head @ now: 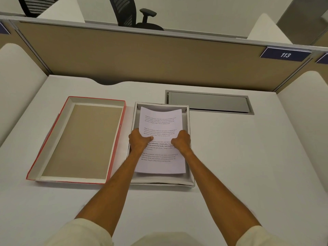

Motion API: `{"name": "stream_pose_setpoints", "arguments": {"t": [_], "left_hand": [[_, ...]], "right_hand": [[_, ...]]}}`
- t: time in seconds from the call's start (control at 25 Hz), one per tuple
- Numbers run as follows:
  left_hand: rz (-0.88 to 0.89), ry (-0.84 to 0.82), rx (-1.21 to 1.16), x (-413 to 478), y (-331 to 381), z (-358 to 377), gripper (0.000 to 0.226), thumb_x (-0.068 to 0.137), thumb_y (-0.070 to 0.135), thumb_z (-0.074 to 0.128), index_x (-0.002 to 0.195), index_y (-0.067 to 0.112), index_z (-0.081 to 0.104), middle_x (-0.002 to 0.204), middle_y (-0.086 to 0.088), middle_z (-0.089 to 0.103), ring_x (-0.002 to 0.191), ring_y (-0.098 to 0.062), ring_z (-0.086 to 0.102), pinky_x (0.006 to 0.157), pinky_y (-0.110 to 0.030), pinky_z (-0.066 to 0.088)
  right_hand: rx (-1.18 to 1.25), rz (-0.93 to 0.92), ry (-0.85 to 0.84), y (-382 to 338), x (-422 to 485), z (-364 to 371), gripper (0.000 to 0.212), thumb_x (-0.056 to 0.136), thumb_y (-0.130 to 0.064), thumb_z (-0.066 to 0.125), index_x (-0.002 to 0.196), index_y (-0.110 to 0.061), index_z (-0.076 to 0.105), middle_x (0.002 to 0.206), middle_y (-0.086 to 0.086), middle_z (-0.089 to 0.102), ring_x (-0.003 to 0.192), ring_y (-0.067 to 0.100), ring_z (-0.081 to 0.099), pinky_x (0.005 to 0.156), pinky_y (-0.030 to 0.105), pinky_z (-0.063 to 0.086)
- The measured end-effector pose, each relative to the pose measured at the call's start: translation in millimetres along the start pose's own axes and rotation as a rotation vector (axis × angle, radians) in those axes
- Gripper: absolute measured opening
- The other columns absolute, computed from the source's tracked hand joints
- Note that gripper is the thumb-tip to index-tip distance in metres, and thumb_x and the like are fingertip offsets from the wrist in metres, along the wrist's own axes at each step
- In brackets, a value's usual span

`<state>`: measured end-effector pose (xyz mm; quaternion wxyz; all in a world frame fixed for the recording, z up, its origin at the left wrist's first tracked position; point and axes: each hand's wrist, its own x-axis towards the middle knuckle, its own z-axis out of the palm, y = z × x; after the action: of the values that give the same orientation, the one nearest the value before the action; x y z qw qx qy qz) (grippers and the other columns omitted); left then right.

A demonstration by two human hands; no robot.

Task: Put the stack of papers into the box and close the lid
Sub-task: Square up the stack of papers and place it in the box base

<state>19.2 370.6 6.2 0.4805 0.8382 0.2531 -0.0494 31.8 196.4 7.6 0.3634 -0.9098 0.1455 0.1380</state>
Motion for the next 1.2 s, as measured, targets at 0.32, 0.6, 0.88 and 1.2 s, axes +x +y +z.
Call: {"name": "stream_pose_setpoints", "arguments": {"t": [0.32, 0.6, 0.88, 1.2], "left_hand": [[0.047, 0.035, -0.003, -6.1, -3.7, 1.9, 0.052, 0.074, 0.021, 0.084, 0.116, 0.002, 0.06, 0.122, -0.019, 0.067, 0.106, -0.036, 0.067, 0.084, -0.036, 0.052], [0.057, 0.075, -0.065, -14.1, -7.6, 4.0, 0.056, 0.071, 0.019, 0.086, 0.116, 0.001, 0.059, 0.12, -0.018, 0.067, 0.106, -0.033, 0.066, 0.083, -0.034, 0.053], [0.058, 0.079, -0.014, -18.4, -9.7, 2.1, 0.063, 0.073, 0.03, 0.084, 0.123, 0.006, 0.055, 0.124, -0.016, 0.065, 0.11, -0.034, 0.064, 0.094, -0.044, 0.052], [0.057, 0.028, 0.035, -15.2, -6.0, -3.0, 0.068, 0.071, 0.03, 0.085, 0.122, 0.003, 0.051, 0.125, -0.017, 0.063, 0.112, -0.035, 0.062, 0.098, -0.05, 0.052]], "right_hand": [[0.044, 0.0, 0.068, 5.3, -6.4, 5.5, 0.021, 0.084, -0.001, 0.068, 0.104, 0.006, 0.063, 0.109, 0.019, 0.068, 0.094, 0.03, 0.068, 0.065, 0.022, 0.049], [0.12, -0.005, 0.192, 9.9, -21.4, 15.7, 0.033, 0.088, -0.003, 0.065, 0.117, 0.002, 0.05, 0.119, 0.017, 0.058, 0.107, 0.027, 0.062, 0.075, 0.018, 0.046], [0.117, 0.034, 0.192, 11.3, -23.1, 16.3, 0.035, 0.09, -0.008, 0.065, 0.12, 0.0, 0.049, 0.123, 0.017, 0.059, 0.109, 0.029, 0.063, 0.078, 0.024, 0.05], [0.237, 0.06, 0.131, 12.9, -22.4, 8.5, 0.054, 0.084, -0.006, 0.073, 0.131, -0.003, 0.045, 0.131, 0.016, 0.058, 0.118, 0.031, 0.06, 0.092, 0.036, 0.054]]}}
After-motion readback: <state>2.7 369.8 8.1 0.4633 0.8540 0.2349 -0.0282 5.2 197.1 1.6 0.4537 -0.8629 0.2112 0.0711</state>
